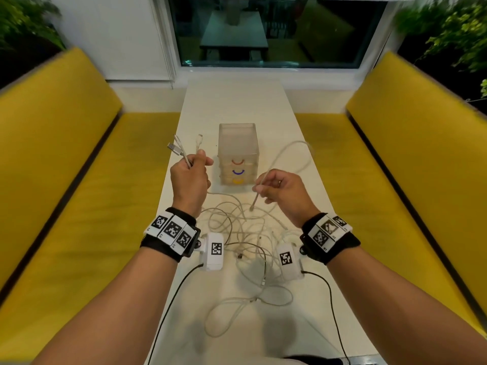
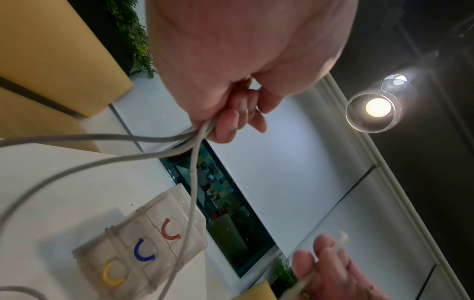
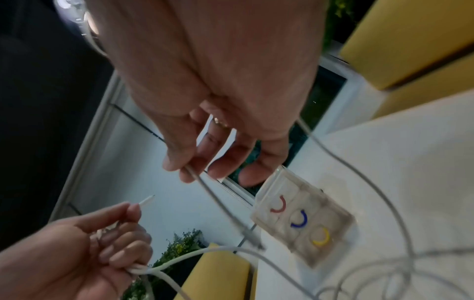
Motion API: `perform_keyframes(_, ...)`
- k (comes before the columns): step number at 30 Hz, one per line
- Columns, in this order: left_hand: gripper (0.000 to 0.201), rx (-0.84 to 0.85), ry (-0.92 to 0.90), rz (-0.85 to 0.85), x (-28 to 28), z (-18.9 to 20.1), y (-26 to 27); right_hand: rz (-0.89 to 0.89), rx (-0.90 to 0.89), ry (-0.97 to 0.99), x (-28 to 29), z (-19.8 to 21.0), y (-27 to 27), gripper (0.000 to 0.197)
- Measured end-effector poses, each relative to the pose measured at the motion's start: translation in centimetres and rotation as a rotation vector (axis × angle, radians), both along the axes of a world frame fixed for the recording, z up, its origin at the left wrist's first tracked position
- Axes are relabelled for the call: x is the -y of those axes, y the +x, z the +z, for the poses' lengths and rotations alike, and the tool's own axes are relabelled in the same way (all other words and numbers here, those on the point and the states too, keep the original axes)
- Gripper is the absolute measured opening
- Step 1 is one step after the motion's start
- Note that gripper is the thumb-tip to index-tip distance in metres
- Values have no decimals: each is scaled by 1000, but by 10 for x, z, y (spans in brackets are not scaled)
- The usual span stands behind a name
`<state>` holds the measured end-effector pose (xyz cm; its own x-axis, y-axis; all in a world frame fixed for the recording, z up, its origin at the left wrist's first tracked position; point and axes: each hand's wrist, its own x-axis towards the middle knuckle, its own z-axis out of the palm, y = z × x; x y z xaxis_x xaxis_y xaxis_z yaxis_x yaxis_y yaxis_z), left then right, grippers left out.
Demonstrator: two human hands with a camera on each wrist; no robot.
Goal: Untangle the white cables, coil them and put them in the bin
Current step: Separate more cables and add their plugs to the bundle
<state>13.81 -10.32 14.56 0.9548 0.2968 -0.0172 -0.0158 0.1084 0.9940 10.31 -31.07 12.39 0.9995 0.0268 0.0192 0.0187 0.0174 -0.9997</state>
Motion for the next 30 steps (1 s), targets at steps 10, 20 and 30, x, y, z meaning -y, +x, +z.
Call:
perform_keyframes(10, 23, 114, -284, -29, 0, 7, -9, -384, -298, 110, 43, -29, 41, 17)
perform_keyframes(20, 24, 123, -405, -41, 3, -7, -2, -163, -471, -280, 23, -36, 34, 21)
perform_keyframes(30, 29, 174, -343, 47, 10, -5, 11, 547, -257, -1269, -31, -103, 11, 44)
